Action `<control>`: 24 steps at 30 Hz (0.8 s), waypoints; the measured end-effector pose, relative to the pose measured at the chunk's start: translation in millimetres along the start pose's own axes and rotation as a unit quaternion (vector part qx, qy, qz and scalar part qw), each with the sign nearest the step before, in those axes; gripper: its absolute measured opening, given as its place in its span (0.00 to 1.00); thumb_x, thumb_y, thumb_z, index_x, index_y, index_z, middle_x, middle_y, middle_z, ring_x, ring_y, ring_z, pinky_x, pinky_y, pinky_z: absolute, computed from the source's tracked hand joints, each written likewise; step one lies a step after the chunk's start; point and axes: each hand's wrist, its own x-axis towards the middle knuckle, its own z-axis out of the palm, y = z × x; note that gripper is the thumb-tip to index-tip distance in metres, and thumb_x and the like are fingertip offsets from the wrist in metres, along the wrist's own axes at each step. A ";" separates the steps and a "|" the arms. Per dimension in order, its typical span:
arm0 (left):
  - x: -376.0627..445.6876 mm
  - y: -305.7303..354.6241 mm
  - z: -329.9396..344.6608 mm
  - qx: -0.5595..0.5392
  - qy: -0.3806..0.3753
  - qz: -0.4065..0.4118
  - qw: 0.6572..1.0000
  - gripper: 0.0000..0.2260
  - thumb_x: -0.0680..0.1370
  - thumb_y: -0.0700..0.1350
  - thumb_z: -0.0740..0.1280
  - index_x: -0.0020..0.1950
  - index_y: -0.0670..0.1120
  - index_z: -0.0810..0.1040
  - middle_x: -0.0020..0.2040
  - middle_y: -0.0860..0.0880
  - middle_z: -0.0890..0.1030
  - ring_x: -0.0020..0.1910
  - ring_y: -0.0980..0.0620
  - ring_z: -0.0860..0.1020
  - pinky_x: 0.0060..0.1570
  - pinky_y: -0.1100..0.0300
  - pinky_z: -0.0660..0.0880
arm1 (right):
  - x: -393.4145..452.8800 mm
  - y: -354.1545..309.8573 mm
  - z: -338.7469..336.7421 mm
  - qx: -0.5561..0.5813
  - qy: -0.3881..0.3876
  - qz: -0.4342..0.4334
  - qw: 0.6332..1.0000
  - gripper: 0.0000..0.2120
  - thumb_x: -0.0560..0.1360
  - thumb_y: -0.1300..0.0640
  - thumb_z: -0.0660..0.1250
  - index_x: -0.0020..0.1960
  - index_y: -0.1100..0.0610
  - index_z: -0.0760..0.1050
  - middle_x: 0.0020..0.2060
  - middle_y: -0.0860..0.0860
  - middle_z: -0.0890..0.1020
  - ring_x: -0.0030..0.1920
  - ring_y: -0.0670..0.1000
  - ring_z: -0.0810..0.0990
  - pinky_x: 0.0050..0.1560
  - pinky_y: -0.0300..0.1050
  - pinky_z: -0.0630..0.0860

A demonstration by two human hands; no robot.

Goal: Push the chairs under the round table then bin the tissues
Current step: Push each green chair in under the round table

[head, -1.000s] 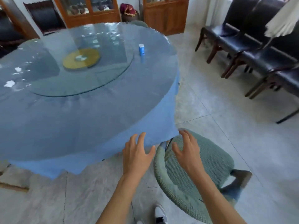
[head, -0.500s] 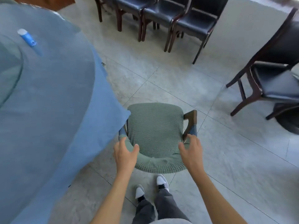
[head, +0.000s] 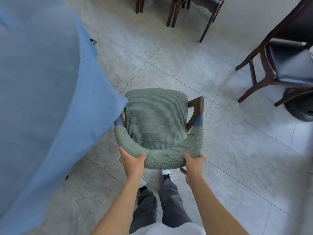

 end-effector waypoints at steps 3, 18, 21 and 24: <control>15.3 -6.0 0.8 -0.137 -0.027 -0.124 0.983 0.44 0.74 0.40 0.74 0.80 0.53 0.48 0.77 0.42 0.63 0.67 0.39 0.72 0.58 0.47 0.75 | 9.4 9.6 7.8 0.066 -0.032 0.060 0.996 0.26 0.74 0.63 0.72 0.65 0.57 0.62 0.59 0.58 0.75 0.55 0.62 0.79 0.44 0.63 0.82; 20.3 -11.0 6.8 -0.317 -0.051 -0.235 0.917 0.26 0.72 0.28 0.70 0.66 0.46 0.69 0.61 0.41 0.77 0.56 0.38 0.78 0.32 0.45 0.81 | 16.9 12.1 7.2 0.114 -0.054 0.062 0.990 0.24 0.73 0.72 0.68 0.65 0.61 0.64 0.60 0.61 0.76 0.57 0.65 0.78 0.41 0.62 0.82; 20.3 -13.2 9.4 -0.334 -0.042 -0.225 0.914 0.27 0.71 0.26 0.68 0.67 0.45 0.70 0.62 0.40 0.77 0.56 0.36 0.78 0.31 0.44 0.81 | 15.0 11.5 6.1 0.120 -0.056 0.053 0.990 0.23 0.73 0.73 0.67 0.65 0.63 0.67 0.59 0.62 0.77 0.55 0.65 0.79 0.40 0.61 0.82; 19.6 -15.3 9.7 -0.344 -0.034 -0.220 0.912 0.27 0.71 0.25 0.67 0.67 0.45 0.71 0.62 0.40 0.77 0.57 0.36 0.78 0.32 0.44 0.81 | 13.5 11.7 4.0 0.123 -0.063 0.048 0.989 0.23 0.73 0.74 0.66 0.65 0.64 0.67 0.59 0.63 0.77 0.55 0.65 0.79 0.39 0.61 0.82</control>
